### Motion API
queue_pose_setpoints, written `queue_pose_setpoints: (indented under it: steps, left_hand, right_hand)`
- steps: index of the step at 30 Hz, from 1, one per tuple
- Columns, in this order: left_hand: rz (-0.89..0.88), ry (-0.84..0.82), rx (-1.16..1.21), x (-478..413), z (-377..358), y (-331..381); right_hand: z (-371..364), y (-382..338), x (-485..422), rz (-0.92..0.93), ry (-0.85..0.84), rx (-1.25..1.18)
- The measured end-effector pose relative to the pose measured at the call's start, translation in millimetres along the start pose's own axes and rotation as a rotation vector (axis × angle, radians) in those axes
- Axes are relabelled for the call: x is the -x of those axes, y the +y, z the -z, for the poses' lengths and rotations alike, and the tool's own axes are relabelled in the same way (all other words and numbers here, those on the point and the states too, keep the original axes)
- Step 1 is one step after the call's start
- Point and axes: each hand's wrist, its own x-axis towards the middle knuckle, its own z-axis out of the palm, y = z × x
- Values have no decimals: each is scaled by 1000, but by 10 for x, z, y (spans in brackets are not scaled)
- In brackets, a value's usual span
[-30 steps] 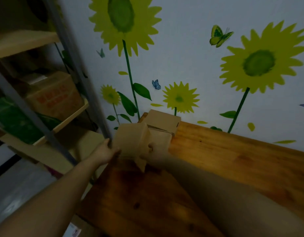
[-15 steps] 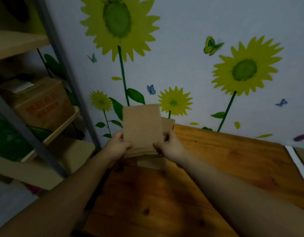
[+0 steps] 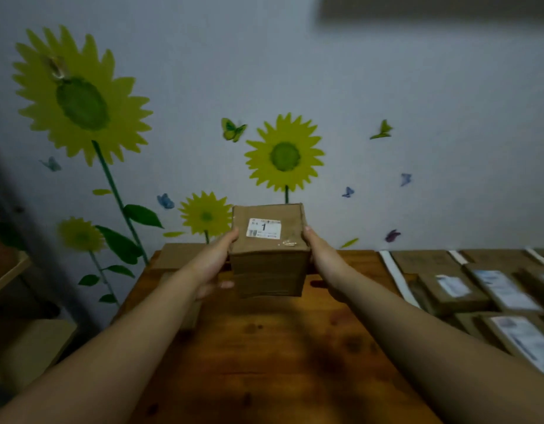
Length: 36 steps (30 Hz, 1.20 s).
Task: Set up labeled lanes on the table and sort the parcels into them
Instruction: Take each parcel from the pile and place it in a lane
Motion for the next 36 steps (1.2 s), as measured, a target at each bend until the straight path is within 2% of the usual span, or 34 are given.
queue_pose_setpoints:
  steps: [2,5,7,10,13,16,20,23,29,32,36]
  left_hand:
    - [-81,25,-39,27,-363,20]
    - [-162,30,-41,99,-791,16]
    - [-164,6,-32,152,-970,13]
    - [-129,-1,34,229,-1162,67]
    - [-208,40,-27,303,-1272,142]
    - [-296,-4,7,375,-1298,177]
    - [-468,-21,-15,496,-1207,238]
    - [-523,-39,16,590,-1142,215]
    - [-485,-116,-20,720,-1266,-18]
    - [-422,-207,-42,802,-1619,-197]
    - [-346,-337,-116,998,-2256,-360]
  right_hand:
    - [349,101,97,45,2,-41]
    - [808,217,207,221,10,-79]
    - [1042,288,288,289,-12,-62]
    - [1277,362,382,292,-32,-55]
    - [1359,338,484,310,63,-30]
    - [1360,257,591,400,143,-1]
    - [1314,174,755,438,116,-75]
    - [1216,169,890,458,136,-83]
    - [1129,513,1215,406,203,-105]
    - [1255,795,1448,463,241,6]
    - [1664,1091,1812,395,356,101]
